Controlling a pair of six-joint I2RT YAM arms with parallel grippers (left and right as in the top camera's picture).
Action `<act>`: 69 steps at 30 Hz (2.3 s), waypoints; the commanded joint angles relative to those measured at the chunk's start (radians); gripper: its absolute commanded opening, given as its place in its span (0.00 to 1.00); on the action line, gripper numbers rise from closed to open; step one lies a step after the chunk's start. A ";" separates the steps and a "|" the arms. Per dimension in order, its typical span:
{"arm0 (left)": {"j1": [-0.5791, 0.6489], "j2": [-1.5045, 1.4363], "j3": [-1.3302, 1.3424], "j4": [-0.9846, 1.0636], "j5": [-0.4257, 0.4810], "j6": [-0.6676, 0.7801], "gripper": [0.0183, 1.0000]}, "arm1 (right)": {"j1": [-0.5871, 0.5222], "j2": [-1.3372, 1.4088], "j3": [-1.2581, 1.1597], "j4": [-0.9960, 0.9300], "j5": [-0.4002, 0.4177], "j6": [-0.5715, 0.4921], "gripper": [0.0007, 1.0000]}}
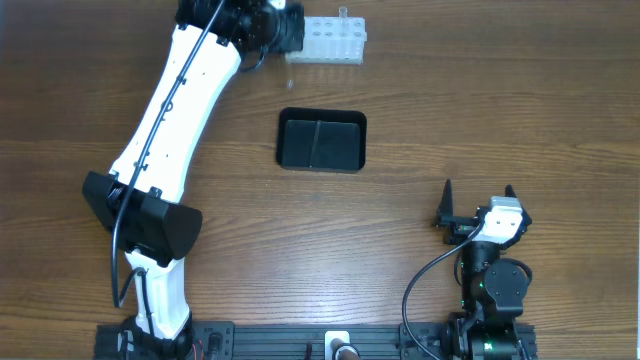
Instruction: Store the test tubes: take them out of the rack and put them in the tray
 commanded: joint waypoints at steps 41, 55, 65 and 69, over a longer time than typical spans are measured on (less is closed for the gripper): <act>-0.035 0.347 0.216 -0.364 0.112 -0.058 0.05 | 0.007 -0.011 -0.009 0.000 -0.008 0.000 0.99; -0.035 0.470 0.216 -0.301 0.112 -0.058 0.05 | 0.007 -0.011 -0.009 0.000 -0.008 0.000 0.99; -0.035 0.500 0.216 -0.269 0.112 -0.058 0.05 | 0.007 -0.011 -0.009 0.000 -0.008 0.000 0.99; -0.035 0.510 0.216 -0.264 0.112 -0.058 0.05 | 0.007 -0.011 -0.009 0.000 -0.008 0.000 0.99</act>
